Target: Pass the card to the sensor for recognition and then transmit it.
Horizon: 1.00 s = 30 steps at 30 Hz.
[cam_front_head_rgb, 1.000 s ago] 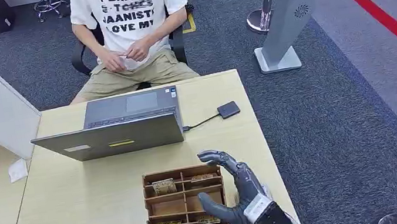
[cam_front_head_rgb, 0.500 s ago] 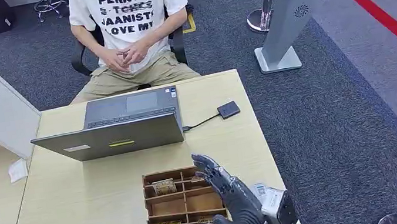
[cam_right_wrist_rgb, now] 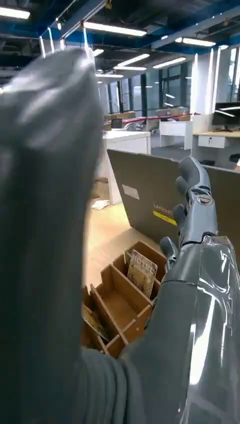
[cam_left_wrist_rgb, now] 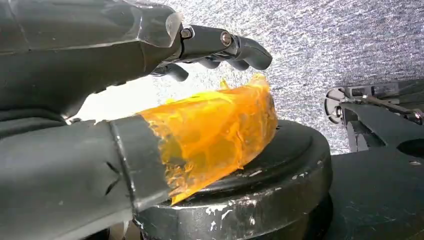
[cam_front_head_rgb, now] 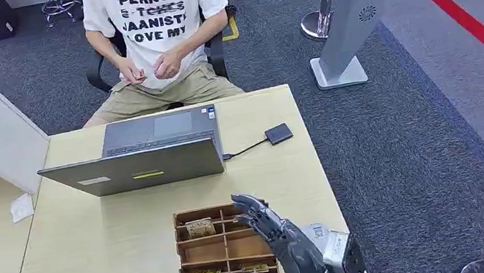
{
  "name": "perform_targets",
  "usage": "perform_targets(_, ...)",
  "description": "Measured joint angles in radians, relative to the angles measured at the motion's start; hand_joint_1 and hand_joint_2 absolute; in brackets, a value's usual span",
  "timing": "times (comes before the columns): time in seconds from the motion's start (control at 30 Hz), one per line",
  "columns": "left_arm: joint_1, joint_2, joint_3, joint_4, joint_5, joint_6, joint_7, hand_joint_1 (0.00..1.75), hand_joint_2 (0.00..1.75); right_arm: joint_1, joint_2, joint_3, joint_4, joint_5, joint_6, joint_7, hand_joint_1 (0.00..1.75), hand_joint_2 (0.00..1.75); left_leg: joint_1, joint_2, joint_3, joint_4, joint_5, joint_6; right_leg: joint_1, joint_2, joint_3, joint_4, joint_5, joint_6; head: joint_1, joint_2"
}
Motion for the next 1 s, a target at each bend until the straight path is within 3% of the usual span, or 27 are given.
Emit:
perform_targets(0.23, 0.000, 0.000, 0.000, 0.000, -0.002, 0.000, 0.000, 0.00, 0.00, 0.003, -0.007, 0.000, 0.000, 0.035, -0.008, -0.009, 0.00, 1.75, 0.000, 0.000, 0.000, 0.000, 0.000, 0.000, 0.000, 0.000, 0.000, 0.000, 0.000, 0.000, 0.000, 0.000)
perform_targets(0.47, 0.000, 0.000, 0.000, 0.000, 0.000, 0.000, 0.000, 0.00, 0.00, 0.004, -0.013, 0.000, 0.000, 0.158, -0.100, -0.036, 0.00, 1.75, 0.000, 0.000, 0.000, 0.000, 0.000, 0.000, 0.000, 0.000, 0.000, 0.000, 0.000, 0.000, 0.000, 0.000)
perform_targets(0.9, 0.000, 0.001, 0.000, 0.006, 0.001, -0.002, 0.000, 0.00, 0.00, 0.003, -0.022, 0.039, -0.003, 0.564, -0.414, -0.059, 0.00, 1.75, 0.000, 0.000, 0.000, 0.000, 0.000, 0.000, 0.000, 0.000, 0.000, 0.000, 0.000, 0.000, 0.000, 0.000)
perform_targets(0.93, 0.000, 0.001, 0.000, 0.006, 0.000, -0.003, 0.000, 0.00, 0.00, 0.002, -0.024, 0.046, -0.003, 0.605, -0.443, -0.058, 0.14, 1.75, 0.000, 0.000, 0.000, 0.000, 0.000, 0.000, 0.000, 0.000, 0.000, 0.000, 0.000, 0.000, 0.000, 0.000)
perform_targets(0.97, 0.000, 0.001, 0.000, 0.006, 0.000, -0.005, 0.000, 0.00, 0.00, 0.002, -0.025, 0.052, -0.002, 0.636, -0.464, -0.055, 0.99, 1.75, 0.000, 0.000, 0.000, 0.000, 0.000, 0.000, 0.000, 0.000, 0.000, 0.000, 0.000, 0.000, 0.000, 0.000)
perform_targets(1.0, 0.000, 0.001, 0.000, 0.006, 0.000, -0.006, 0.000, 0.00, 0.00, 0.001, -0.026, 0.057, -0.002, 0.663, -0.481, -0.050, 1.66, 1.75, 0.000, 0.000, 0.000, 0.000, 0.000, 0.000, 0.000, 0.000, 0.000, 0.000, 0.000, 0.000, 0.000, 0.000)
